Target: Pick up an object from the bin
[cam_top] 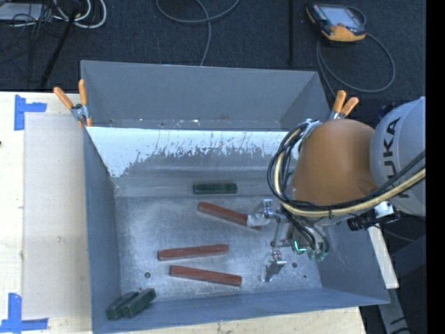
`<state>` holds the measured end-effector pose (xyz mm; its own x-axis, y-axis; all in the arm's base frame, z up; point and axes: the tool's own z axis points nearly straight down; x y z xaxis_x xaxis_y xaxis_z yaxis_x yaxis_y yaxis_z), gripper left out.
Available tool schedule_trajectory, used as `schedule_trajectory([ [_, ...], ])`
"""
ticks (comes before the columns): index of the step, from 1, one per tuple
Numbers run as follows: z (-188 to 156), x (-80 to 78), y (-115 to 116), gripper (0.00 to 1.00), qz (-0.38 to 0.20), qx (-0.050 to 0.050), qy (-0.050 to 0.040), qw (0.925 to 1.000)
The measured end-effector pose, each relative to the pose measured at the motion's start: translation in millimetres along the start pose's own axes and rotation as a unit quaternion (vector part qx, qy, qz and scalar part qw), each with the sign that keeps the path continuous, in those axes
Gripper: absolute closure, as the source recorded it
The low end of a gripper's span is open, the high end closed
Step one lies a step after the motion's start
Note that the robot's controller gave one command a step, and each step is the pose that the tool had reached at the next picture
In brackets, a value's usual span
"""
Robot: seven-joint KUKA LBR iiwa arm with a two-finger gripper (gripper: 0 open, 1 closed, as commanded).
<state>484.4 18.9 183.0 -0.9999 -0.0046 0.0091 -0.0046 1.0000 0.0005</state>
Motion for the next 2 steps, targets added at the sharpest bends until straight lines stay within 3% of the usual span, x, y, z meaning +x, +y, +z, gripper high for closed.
schedule_trajectory([
  [1,-3.1,-1.7,-0.1,0.0,0.0,0.0,-0.0036,1.0],
  [2,43.0,-1.7,32.5,0.0,-0.048,0.001,-0.0051,0.9988],
])
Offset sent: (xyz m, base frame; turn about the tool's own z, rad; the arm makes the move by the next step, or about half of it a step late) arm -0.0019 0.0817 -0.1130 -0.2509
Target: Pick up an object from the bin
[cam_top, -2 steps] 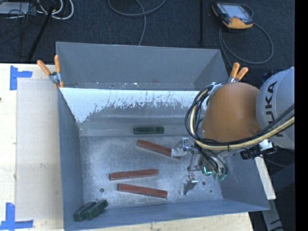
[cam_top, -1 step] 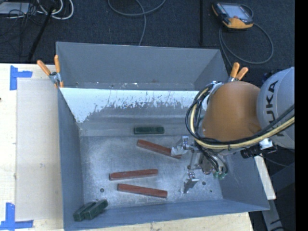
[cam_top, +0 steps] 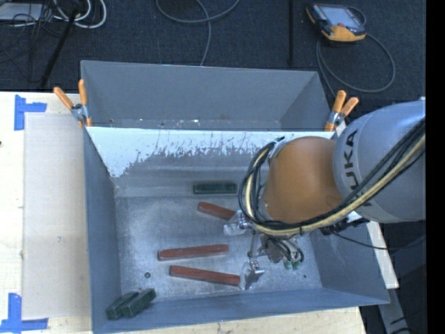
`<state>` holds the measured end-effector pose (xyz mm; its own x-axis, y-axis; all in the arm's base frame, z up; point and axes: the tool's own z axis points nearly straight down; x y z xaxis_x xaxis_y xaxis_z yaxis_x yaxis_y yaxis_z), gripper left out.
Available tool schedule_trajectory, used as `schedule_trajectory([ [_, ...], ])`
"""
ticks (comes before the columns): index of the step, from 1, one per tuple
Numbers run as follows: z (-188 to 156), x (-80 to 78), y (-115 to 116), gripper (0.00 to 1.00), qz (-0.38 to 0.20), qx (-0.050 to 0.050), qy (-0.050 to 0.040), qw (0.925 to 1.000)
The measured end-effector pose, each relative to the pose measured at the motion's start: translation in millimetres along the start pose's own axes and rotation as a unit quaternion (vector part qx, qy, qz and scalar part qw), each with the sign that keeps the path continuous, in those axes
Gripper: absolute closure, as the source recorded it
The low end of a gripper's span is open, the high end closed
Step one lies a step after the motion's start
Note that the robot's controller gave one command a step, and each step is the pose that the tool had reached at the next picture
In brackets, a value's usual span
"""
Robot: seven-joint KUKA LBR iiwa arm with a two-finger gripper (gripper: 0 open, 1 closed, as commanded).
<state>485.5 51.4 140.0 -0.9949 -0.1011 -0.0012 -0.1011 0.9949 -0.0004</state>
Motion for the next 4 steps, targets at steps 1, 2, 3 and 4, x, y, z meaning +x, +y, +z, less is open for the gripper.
schedule_trajectory([
  [1,17.3,-14.9,45.7,0.0,-0.011,-0.001,0.001,0.9999],
  [2,17.6,-6.4,43.8,0.0,0.015,0.0,0.0022,0.9999],
  [3,70.6,-13.6,55.4,0.0,0.084,0.0,-0.0005,0.9965],
  [4,65.2,-8.7,52.3,1.0,0.098,-0.003,-0.0067,0.9952],
])
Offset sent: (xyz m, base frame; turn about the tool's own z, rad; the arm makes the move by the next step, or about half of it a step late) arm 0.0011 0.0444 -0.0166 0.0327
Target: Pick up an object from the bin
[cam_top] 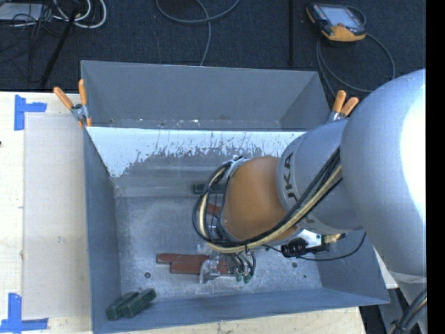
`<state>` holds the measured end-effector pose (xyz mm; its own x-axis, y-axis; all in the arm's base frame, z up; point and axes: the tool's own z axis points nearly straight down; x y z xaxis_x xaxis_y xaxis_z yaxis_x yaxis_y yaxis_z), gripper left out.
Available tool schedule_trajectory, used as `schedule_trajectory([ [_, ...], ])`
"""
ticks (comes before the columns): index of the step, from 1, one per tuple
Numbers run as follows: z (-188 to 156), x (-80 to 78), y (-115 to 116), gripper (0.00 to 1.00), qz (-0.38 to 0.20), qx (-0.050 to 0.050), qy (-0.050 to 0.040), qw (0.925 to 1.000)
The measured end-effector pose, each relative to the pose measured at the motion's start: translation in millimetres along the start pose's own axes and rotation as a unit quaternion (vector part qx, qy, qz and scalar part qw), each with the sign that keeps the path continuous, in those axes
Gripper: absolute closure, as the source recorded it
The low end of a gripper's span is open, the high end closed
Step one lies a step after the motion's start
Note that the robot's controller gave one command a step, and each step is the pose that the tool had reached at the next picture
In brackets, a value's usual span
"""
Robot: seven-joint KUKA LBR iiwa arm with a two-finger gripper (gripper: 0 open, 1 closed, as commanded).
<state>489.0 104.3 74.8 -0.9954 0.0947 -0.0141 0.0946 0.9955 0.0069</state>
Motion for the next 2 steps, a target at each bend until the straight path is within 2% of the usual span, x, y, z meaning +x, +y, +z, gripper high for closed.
schedule_trajectory([
  [2,-3.7,1.3,-0.6,1.0,0.0,0.001,0.0031,1.0],
])
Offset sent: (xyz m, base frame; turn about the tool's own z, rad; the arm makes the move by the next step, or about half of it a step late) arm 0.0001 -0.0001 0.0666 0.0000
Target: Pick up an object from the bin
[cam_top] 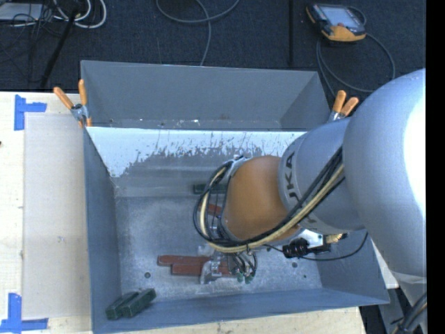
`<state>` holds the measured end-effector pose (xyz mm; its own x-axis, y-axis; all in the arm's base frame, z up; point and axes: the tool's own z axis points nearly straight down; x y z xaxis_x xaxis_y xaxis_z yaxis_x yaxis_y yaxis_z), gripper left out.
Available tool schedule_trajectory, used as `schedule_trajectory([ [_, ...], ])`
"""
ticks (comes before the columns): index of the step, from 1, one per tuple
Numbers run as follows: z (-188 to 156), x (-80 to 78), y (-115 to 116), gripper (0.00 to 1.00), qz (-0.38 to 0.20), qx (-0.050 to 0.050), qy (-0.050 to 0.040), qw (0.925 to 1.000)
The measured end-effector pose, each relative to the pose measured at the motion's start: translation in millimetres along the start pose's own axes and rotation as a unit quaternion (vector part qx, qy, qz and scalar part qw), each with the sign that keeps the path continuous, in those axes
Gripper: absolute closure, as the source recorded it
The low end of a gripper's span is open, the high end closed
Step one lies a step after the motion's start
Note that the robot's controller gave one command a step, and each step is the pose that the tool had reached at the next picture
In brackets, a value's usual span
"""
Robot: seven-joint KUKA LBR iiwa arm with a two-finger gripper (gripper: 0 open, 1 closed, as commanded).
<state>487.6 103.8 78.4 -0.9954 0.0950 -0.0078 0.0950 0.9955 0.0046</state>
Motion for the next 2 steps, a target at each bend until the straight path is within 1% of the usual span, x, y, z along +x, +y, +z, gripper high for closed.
schedule_trajectory([
  [1,-16.7,2.7,-1.4,1.0,-0.001,0.003,0.0066,1.0],
  [2,-30.5,0.7,-1.1,1.0,-0.001,0.002,0.004,1.0],
])
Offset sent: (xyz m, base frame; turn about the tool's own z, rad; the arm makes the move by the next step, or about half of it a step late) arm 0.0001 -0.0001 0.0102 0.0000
